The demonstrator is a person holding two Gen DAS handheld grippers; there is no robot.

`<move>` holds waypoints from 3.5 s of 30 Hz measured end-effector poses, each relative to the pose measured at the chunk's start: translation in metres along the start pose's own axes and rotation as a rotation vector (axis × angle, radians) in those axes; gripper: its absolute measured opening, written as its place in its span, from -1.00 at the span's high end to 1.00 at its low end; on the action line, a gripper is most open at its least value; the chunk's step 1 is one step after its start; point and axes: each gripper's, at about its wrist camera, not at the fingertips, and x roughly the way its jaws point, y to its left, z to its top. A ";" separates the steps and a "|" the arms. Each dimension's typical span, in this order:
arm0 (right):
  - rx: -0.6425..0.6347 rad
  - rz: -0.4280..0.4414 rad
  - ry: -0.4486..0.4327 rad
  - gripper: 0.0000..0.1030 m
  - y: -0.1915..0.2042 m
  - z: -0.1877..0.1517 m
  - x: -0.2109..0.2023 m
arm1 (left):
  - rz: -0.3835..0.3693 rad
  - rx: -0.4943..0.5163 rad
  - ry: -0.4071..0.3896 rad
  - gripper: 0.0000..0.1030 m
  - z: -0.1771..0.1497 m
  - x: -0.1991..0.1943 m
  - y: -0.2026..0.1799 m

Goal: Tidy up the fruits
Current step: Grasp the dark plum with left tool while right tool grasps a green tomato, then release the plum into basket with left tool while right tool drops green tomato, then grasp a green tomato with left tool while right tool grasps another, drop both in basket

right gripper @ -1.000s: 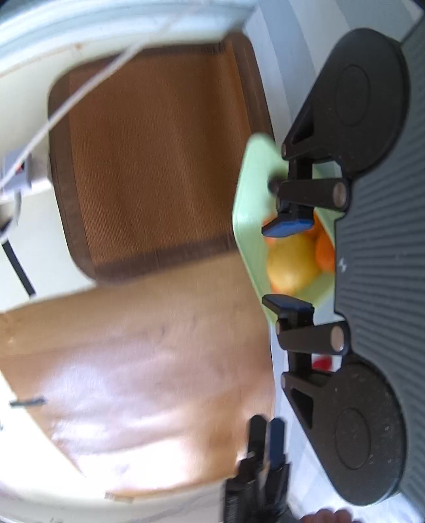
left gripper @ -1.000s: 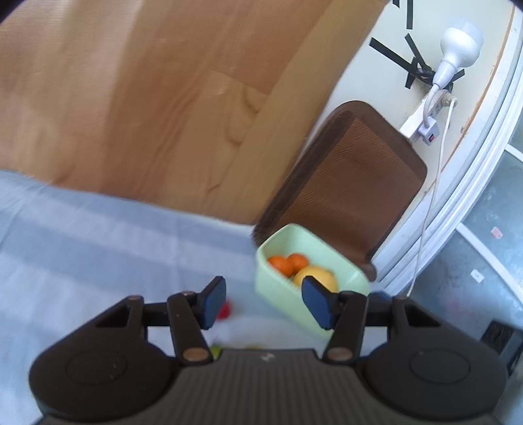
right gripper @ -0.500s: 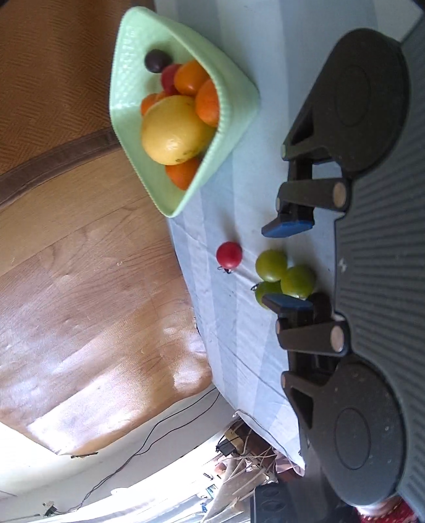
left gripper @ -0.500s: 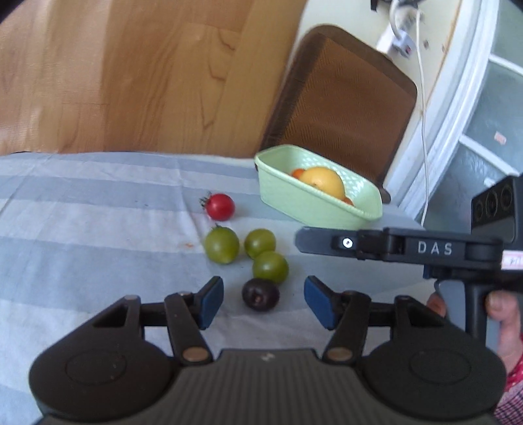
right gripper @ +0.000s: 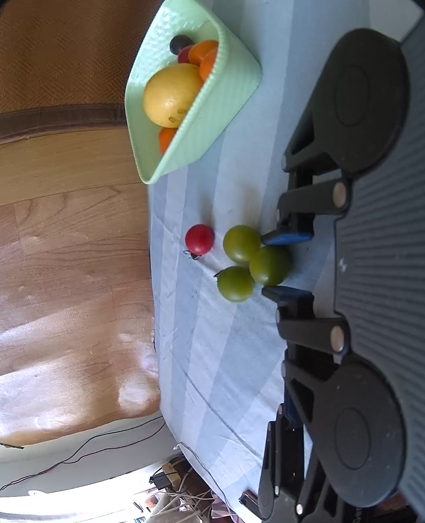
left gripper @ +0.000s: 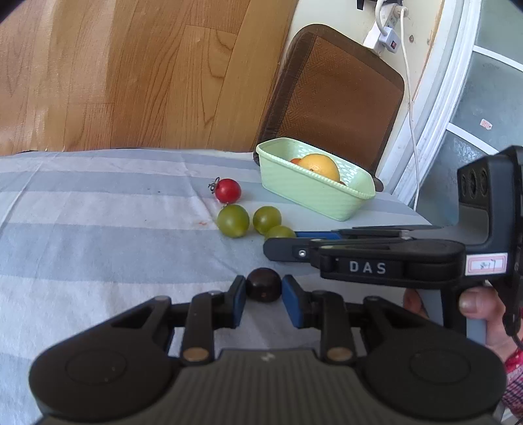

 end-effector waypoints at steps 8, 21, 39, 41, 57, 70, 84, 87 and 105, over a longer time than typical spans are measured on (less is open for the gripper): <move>0.024 -0.074 -0.135 0.44 -0.027 -0.011 -0.052 | -0.093 -0.032 -0.001 0.52 0.019 0.016 -0.012; 0.071 -0.233 -0.292 0.44 -0.112 0.030 -0.056 | -0.213 -0.181 -0.018 0.51 0.135 0.110 -0.031; 0.130 -0.311 -0.360 0.36 -0.139 0.026 -0.050 | -0.142 -0.236 -0.004 0.20 0.157 0.157 -0.019; 0.170 -0.325 -0.381 0.36 -0.146 0.024 -0.056 | -0.142 -0.238 -0.055 0.20 0.155 0.128 -0.010; -0.045 0.055 -0.201 0.22 -0.061 0.021 -0.040 | -0.014 -0.161 0.005 0.20 0.063 0.030 0.033; -0.258 0.015 0.028 0.43 -0.015 0.025 0.026 | -0.038 -0.210 -0.037 0.20 0.055 0.021 0.042; -0.124 -0.062 -0.047 0.43 -0.046 -0.011 -0.040 | 0.078 -0.020 0.023 0.46 0.050 0.054 0.010; -0.115 -0.066 -0.068 0.43 -0.048 -0.012 -0.046 | 0.072 -0.015 0.031 0.46 0.050 0.054 0.006; -0.003 -0.251 -0.263 0.43 -0.114 0.033 -0.053 | -0.110 -0.110 -0.027 0.45 0.134 0.115 -0.041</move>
